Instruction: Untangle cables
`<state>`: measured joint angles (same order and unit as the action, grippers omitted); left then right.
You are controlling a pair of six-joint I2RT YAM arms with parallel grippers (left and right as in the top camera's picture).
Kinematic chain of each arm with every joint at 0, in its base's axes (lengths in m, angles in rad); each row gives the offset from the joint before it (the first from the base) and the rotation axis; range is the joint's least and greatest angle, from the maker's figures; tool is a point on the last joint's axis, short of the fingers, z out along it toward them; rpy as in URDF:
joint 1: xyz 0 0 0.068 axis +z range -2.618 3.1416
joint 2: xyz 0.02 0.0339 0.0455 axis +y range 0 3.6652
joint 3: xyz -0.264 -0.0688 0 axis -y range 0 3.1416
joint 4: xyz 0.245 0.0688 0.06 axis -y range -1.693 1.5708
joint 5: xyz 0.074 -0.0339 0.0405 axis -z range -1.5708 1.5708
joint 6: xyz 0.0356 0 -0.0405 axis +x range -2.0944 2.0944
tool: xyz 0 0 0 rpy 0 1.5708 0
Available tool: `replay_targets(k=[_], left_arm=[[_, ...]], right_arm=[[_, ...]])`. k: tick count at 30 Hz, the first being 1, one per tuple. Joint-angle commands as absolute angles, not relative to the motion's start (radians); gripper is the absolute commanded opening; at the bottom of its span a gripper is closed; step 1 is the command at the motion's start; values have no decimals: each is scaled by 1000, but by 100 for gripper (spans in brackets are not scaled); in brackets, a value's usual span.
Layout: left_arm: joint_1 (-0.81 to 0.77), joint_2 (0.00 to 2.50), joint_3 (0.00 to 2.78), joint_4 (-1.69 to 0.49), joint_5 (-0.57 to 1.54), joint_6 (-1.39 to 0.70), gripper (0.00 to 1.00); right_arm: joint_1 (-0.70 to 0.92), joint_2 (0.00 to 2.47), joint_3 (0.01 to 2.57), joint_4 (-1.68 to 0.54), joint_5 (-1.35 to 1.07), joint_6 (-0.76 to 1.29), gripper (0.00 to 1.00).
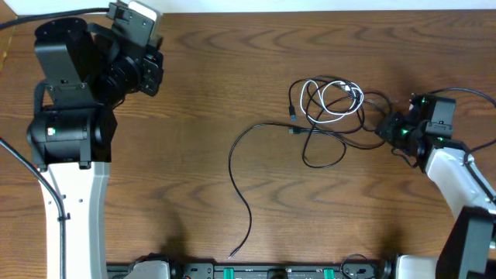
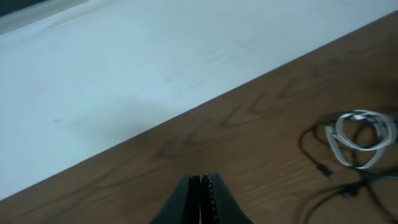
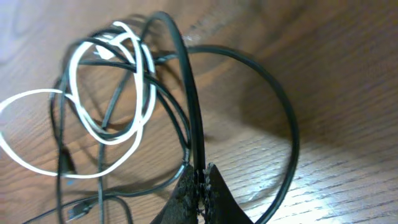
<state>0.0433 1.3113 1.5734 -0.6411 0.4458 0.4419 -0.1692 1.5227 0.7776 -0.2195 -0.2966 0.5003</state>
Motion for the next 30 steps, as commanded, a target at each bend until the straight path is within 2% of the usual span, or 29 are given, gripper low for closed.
replay_targets(k=[1, 2, 6, 8, 17, 30], left_arm=[[44, 1337, 1589, -643, 608, 397, 9], [44, 1347, 1589, -643, 637, 389, 13], [31, 1398, 1589, -622, 700, 339, 42], [15, 1434, 1589, -606, 700, 308, 48], [-105, 1633, 1589, -606, 700, 301, 55], [-304, 1880, 1589, -593, 700, 301, 58]], right_arm=[[-141, 1474, 775, -220, -321, 474, 1], [-134, 1467, 775, -221, -321, 475, 1], [-115, 1446, 775, -222, -324, 476, 1], [-109, 1437, 775, -221, -336, 486, 1], [-28, 1392, 776, -220, -403, 493, 1], [116, 1287, 776, -217, -437, 547, 1]])
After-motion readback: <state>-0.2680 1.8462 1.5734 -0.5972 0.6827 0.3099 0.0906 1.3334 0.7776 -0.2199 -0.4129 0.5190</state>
